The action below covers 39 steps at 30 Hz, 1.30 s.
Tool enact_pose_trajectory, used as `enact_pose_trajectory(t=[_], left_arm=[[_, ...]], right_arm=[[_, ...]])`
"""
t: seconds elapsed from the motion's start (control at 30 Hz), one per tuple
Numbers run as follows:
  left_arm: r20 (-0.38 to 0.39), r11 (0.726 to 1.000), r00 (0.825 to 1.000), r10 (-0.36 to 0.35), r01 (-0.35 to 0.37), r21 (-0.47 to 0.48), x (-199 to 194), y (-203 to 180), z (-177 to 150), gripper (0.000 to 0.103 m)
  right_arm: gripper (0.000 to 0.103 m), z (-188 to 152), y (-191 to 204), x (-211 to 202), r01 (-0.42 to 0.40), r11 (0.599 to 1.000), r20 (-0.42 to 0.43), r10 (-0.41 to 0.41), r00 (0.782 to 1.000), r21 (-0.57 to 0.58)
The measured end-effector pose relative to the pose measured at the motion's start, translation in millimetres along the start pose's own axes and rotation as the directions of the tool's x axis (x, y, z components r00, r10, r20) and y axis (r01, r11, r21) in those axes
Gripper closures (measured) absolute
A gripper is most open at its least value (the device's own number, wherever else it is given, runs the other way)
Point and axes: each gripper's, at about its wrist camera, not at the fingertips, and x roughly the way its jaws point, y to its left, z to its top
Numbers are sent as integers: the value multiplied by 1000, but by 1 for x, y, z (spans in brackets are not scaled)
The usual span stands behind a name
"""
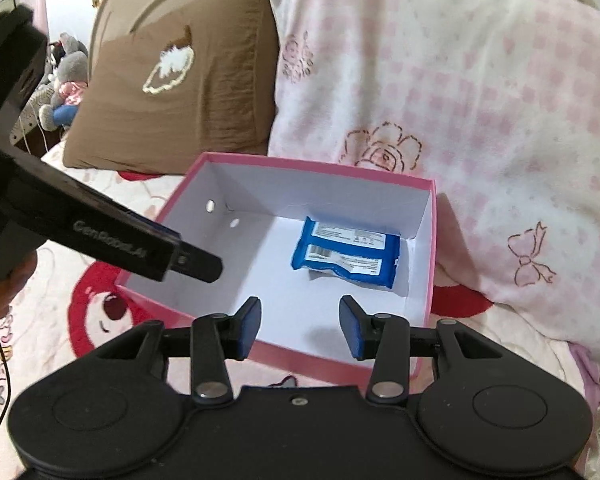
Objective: Organize objects
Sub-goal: 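Withdraw the left tool from the box toward the green yarn ball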
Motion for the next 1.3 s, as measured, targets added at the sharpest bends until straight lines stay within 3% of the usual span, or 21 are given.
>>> enact_pose_trajectory(t=[0.03, 0.13, 0.53, 0.97, 1.3], left_arm=[[5, 1000, 1000, 10, -10, 5, -5, -1, -3, 36], [22, 999, 999, 34, -35, 19, -19, -2, -10, 25], [-4, 998, 1000, 19, -19, 65, -62, 1, -43, 2], [4, 994, 1000, 10, -11, 112, -105, 13, -71, 2], [-23, 987, 999, 26, -22, 160, -116, 21, -94, 2]], right_arm=[[30, -2, 2, -5, -4, 1000, 10, 4, 1000, 9], [18, -8, 11, -18, -28, 1000, 52, 28, 998, -4], [14, -21, 38, -50, -11, 1000, 23, 11, 1000, -22], [14, -31, 60, -89, -49, 999, -1, 49, 999, 21], [14, -56, 84, -105, -105, 993, -61, 108, 992, 56]])
